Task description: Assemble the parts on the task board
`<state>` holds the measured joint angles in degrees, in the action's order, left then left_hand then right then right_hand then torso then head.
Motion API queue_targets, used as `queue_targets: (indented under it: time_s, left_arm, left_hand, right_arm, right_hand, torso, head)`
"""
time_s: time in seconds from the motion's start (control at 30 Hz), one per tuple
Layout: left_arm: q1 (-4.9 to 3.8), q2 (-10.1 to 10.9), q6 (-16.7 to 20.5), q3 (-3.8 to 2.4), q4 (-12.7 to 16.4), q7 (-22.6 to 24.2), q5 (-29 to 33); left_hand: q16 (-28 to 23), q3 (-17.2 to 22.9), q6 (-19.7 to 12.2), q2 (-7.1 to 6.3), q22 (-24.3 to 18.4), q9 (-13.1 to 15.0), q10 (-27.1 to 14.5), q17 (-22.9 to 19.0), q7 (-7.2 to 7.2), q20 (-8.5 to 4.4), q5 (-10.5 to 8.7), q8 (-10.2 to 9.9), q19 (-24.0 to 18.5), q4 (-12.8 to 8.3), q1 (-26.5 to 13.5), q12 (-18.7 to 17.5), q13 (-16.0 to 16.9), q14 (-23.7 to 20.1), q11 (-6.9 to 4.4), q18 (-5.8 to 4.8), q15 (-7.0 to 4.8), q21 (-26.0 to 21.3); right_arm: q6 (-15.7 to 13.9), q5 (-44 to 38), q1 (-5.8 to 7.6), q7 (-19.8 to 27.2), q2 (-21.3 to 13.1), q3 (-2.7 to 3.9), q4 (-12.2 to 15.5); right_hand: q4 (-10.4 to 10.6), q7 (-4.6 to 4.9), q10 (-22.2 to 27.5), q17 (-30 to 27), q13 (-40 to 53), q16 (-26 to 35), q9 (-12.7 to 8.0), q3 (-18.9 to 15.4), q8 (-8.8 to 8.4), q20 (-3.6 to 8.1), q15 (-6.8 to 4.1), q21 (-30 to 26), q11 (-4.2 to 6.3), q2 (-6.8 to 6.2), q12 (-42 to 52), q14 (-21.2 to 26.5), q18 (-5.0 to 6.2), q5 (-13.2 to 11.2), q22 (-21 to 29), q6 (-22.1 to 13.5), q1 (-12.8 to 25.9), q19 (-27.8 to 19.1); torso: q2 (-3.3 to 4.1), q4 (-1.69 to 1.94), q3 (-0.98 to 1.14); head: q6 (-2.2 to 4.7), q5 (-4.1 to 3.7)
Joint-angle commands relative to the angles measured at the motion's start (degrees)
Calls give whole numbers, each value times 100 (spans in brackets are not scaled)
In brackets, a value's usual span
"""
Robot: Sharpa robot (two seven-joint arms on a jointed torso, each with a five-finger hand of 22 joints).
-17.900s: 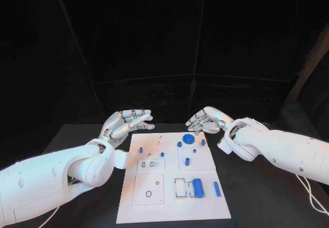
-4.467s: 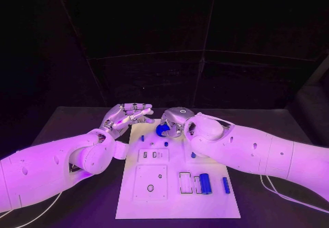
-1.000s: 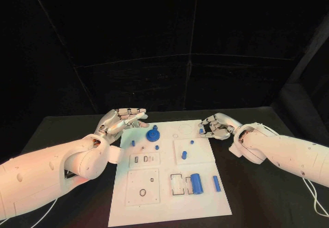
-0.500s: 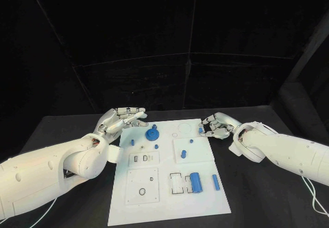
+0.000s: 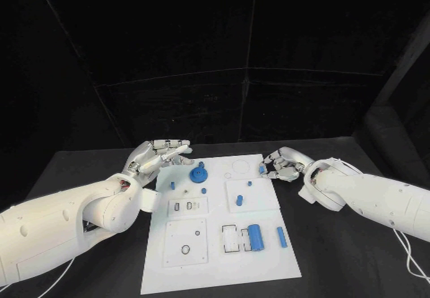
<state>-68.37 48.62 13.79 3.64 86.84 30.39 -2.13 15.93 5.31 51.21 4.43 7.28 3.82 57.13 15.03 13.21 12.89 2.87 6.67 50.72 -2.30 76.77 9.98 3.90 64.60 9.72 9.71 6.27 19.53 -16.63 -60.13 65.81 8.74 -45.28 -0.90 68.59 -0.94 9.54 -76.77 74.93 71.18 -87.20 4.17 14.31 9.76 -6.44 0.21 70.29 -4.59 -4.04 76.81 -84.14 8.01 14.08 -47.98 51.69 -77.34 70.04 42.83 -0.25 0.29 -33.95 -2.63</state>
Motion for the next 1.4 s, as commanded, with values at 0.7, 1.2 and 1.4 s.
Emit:
queue_targets:
  time_s: [0.7, 1.2, 1.4]
  left_arm:
    - [-5, 15, -86, -1, 4, 26, -6]
    - [-5, 32, -78, -1, 16, 23, -6]
    - [-6, 45, -60, -1, 7, 23, -6]
  left_hand:
    - [-41, 10, 38, 6, -9, -3, 32, 11, 21, -3, 10, -40, 58, -17, -55, -35, -5, 42, 7, 82, 4, -27]
    - [-41, 10, 38, 6, -9, -3, 32, 11, 21, -3, 10, -40, 58, -17, -55, -35, -5, 42, 7, 82, 4, -27]
    - [-41, 11, 38, 6, -10, -4, 32, 11, 21, -3, 10, -40, 58, -18, -55, -35, -5, 42, 7, 82, 3, -27]
  right_arm:
    - [12, -36, 4, -24, 66, 4, -32]
    - [-403, -67, 5, -101, 10, 5, 67]
    - [-582, -143, 12, -213, -107, 11, 339]
  right_hand:
    - [-27, -17, -63, 826, 29, 2, -3, 2, 43, 42, -29, 45, 32, 60, 54, -436, -41, -82, -28, 127, 88, 23]
    - [-107, -213, -175, 892, 140, -24, 66, 210, 258, 148, -158, 101, 196, 327, 130, -453, -52, -213, -114, 691, 57, 87]
    - [-164, -254, -206, 918, 169, -34, 87, 290, 293, 185, -195, 122, 234, 390, 145, -459, -60, -307, -152, 779, 16, 111]
  torso:
    - [-1, 8, 2]
    - [-4, -2, 8]
    - [-12, -8, 1]
  head:
    - [-29, 27]
    - [-16, 52]
    - [-13, 34]
